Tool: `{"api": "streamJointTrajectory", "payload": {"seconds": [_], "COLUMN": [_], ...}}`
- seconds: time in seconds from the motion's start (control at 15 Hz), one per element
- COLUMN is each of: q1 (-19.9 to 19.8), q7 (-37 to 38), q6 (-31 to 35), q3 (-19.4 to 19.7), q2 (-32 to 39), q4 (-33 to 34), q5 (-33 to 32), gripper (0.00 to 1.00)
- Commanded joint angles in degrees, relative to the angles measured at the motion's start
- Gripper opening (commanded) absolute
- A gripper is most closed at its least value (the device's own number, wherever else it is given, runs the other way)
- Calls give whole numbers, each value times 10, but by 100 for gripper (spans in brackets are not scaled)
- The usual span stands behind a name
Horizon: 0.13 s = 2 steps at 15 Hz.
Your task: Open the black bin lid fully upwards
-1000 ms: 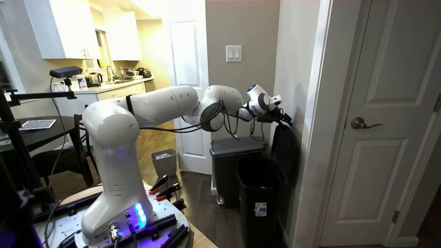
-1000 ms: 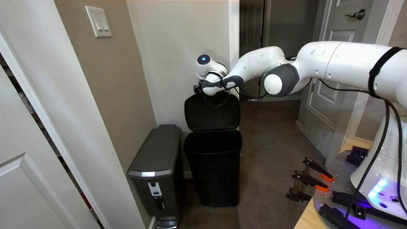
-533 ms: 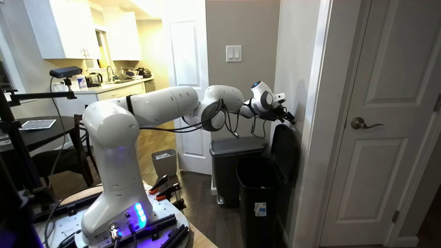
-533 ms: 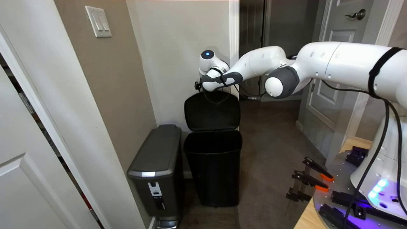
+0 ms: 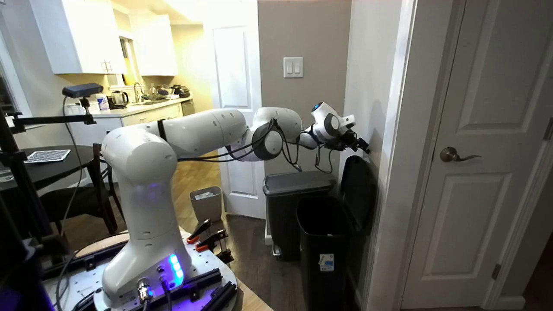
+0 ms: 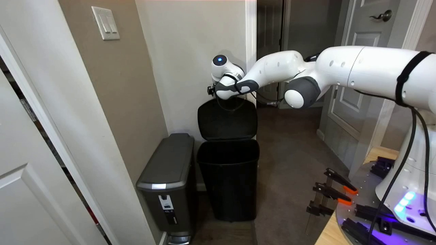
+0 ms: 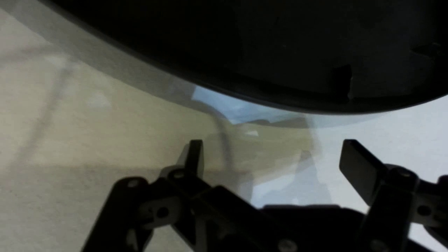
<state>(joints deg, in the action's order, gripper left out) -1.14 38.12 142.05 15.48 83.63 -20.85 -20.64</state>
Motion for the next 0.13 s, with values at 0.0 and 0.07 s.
{"api": "streamJointTrajectory", "payload": {"seconds": [0.0, 0.07], "q1": [6, 8], "q7": [6, 14], "q6": [1, 0], "q3": [25, 31], "q2": [0, 0], "q4": [0, 1], "q5": [18, 16], "gripper": [100, 100]}}
